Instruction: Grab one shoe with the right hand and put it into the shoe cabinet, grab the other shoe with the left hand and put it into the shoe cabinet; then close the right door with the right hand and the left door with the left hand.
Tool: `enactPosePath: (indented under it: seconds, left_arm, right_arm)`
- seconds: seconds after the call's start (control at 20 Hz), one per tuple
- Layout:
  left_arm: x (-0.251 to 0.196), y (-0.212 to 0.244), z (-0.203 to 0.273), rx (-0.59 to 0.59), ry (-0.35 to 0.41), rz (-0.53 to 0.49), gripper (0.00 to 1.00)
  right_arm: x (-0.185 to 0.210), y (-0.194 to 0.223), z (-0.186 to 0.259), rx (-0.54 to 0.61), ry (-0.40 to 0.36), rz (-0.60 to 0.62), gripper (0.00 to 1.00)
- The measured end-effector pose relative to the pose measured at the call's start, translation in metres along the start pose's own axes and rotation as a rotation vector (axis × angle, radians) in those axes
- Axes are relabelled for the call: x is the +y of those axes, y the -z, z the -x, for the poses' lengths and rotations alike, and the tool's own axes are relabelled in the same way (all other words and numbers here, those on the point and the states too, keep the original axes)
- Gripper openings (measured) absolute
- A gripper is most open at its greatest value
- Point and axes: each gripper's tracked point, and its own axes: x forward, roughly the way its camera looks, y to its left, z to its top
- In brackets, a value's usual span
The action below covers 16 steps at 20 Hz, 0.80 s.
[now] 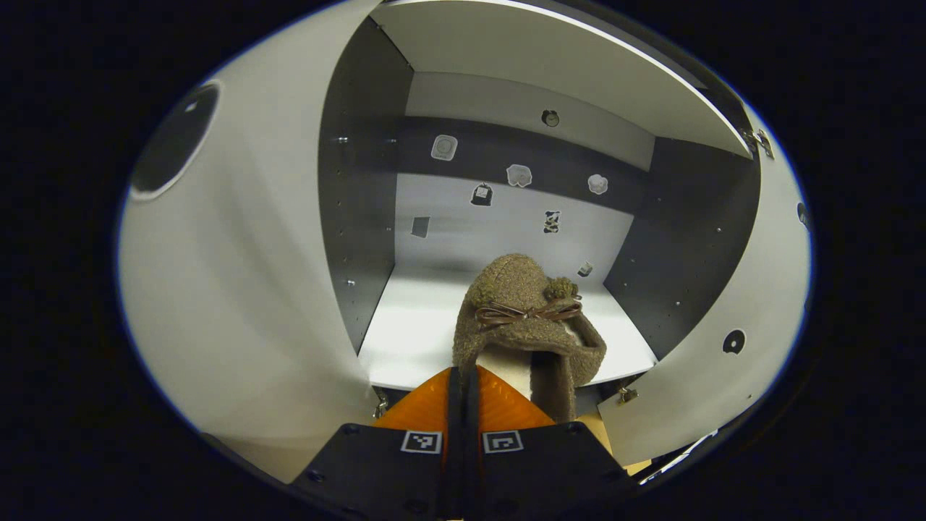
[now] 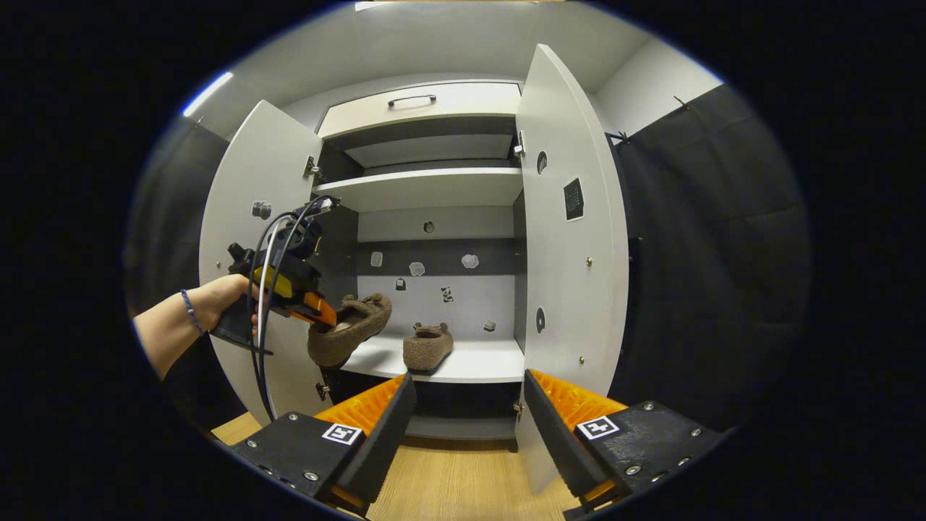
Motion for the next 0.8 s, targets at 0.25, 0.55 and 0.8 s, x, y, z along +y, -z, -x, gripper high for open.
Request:
enactPosePath:
  seconds: [0.25,0.55,0.8]
  left_arm:
    - [-0.005,-0.012,-0.042,0.025,0.014,0.011,0.06]
    - [0.002,0.004,-0.087,0.104,0.008,0.036,0.06]
    - [0.010,0.009,-0.104,0.126,-0.029,0.002,0.07]
  right_arm:
    - [-0.001,0.003,-0.001,0.004,0.026,0.013,0.92]
    - [-0.006,-0.001,-0.001,-0.003,0.058,-0.001,0.92]
    - [-0.010,0.000,0.000,0.002,0.076,-0.015,0.92]
